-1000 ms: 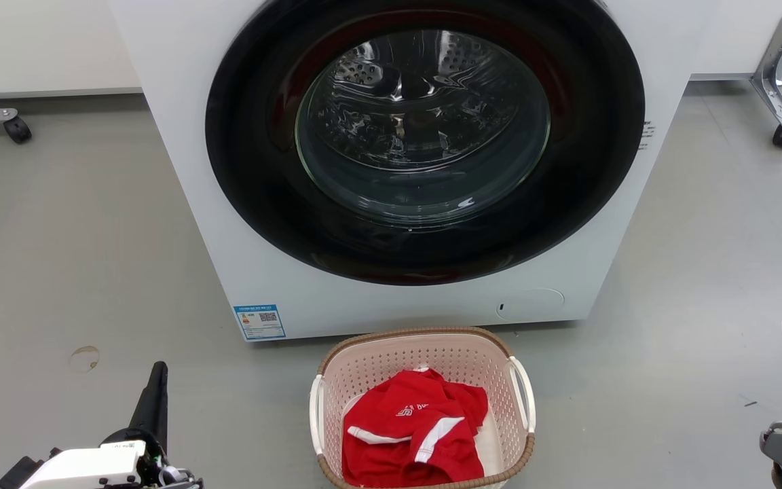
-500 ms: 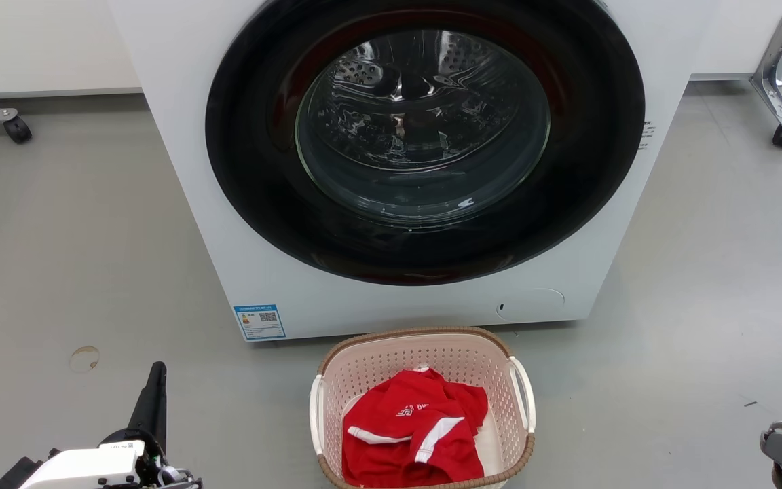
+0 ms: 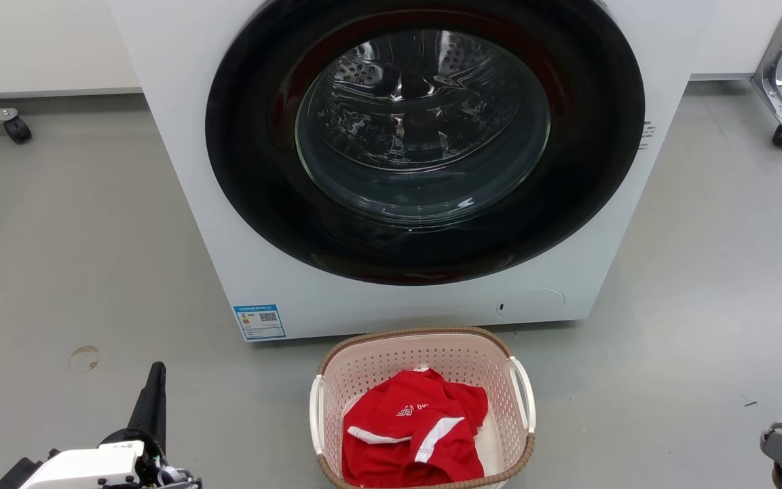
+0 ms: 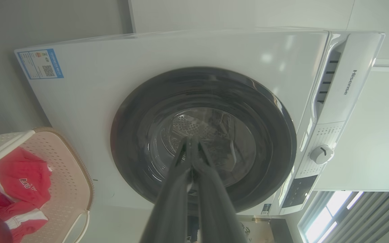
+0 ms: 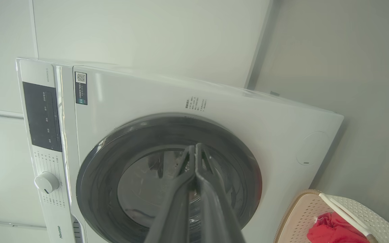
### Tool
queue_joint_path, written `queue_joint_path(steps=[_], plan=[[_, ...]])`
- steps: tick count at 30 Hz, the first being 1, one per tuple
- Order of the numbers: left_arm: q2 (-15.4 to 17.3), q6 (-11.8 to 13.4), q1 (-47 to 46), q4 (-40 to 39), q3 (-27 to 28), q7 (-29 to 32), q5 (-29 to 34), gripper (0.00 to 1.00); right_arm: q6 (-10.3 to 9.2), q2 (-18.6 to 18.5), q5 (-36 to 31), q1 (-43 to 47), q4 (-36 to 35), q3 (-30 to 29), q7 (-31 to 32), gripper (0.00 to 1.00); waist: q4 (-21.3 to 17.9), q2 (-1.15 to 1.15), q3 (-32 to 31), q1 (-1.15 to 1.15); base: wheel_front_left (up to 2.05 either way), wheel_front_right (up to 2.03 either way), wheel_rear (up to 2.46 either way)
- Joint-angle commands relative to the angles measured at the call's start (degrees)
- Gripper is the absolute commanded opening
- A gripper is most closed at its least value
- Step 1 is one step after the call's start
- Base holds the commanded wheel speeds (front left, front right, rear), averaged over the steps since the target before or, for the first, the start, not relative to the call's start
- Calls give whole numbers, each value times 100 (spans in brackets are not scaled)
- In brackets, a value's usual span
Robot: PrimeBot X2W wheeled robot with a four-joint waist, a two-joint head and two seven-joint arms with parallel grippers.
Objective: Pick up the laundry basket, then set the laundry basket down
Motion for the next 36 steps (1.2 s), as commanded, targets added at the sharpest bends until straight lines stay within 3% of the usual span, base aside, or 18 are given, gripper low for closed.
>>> queue_joint_path(steps=[1,36], plan=[[58,-60,-307,-128,194,39,54,0,29,-142,2,-279,-183,85,44,0,0,0,0,0,0,0,0],[25,-60,-311,-126,241,77,94,0,29,-139,-1,-280,-183,82,47,0,0,0,0,0,0,0,0]])
